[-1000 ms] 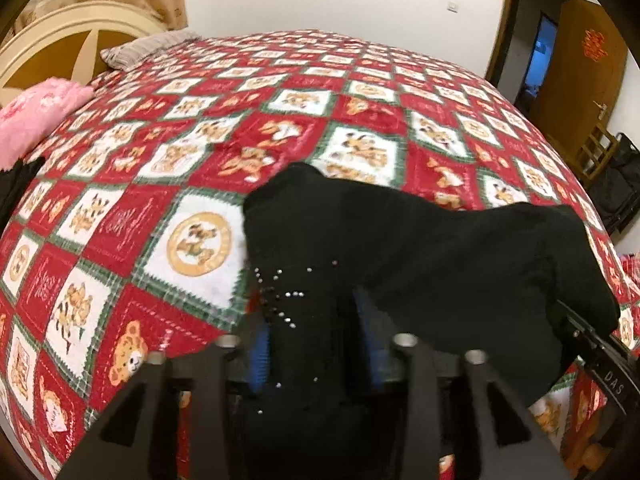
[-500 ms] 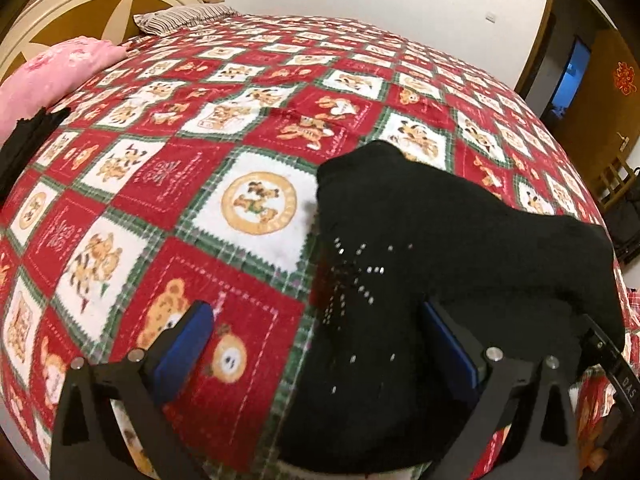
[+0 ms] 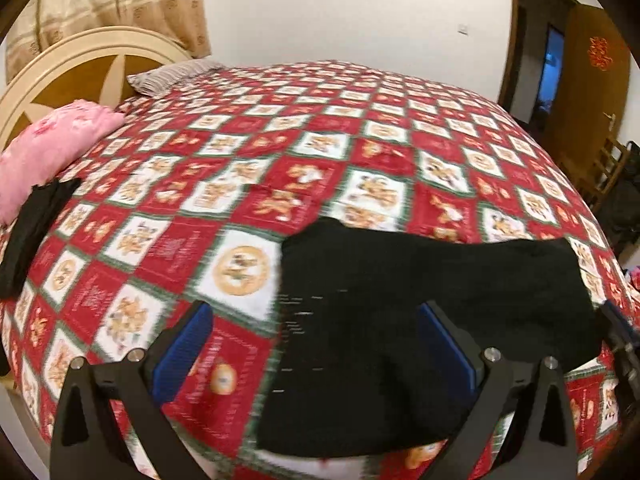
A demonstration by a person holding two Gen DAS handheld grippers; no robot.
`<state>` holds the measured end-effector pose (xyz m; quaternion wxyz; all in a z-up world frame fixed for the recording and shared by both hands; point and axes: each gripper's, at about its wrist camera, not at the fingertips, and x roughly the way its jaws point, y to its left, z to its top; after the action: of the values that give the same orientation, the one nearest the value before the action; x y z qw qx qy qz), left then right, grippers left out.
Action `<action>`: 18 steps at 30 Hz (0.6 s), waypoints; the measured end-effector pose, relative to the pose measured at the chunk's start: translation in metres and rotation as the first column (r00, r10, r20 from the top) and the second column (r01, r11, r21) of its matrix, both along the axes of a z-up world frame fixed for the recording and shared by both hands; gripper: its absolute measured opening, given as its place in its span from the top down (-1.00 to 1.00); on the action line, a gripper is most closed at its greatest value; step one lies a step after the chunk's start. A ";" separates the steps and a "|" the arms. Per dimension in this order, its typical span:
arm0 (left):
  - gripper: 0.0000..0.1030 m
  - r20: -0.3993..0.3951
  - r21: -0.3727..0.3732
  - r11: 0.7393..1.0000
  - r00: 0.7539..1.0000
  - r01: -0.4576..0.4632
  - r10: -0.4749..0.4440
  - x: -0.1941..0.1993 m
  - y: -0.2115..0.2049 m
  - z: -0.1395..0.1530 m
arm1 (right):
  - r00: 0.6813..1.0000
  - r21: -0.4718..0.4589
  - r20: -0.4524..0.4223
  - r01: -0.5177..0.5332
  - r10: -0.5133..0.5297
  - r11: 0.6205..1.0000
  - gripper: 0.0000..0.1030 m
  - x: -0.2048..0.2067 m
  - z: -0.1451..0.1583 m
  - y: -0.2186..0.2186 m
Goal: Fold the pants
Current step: 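Lower the folded pants onto the quilt and open both grippers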
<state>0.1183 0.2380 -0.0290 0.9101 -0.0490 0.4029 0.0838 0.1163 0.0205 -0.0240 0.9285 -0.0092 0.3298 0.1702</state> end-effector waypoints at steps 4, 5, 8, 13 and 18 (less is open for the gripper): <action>-1.00 -0.040 -0.002 0.999 0.998 0.048 -0.048 0.007 -0.021 -0.022 | 0.995 -0.042 -0.103 0.016 -0.021 0.999 0.64 0.010 -0.028 -0.001; -1.00 -0.059 0.002 0.999 0.997 0.053 -0.053 0.008 -0.024 -0.027 | 0.994 -0.044 -0.109 0.018 -0.023 0.999 0.65 0.012 -0.030 -0.002; -1.00 -0.117 0.009 0.999 0.992 0.050 -0.048 0.012 -0.027 -0.045 | 0.992 -0.065 -0.121 0.020 -0.028 0.998 0.68 0.017 -0.034 0.001; -1.00 -0.129 -0.034 0.999 0.991 0.043 -0.047 0.014 -0.023 -0.050 | 0.992 -0.099 -0.118 0.033 -0.044 0.994 0.68 0.025 -0.038 0.007; -1.00 -0.140 -0.051 0.998 0.989 0.039 -0.045 0.018 -0.022 -0.053 | 0.992 -0.150 -0.121 0.025 -0.044 0.988 0.64 0.027 -0.037 0.014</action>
<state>0.1367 0.2164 -0.0820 0.8794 -0.0564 0.4692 0.0582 0.1435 0.0343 -0.0608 0.9058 -0.0618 0.3988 0.1292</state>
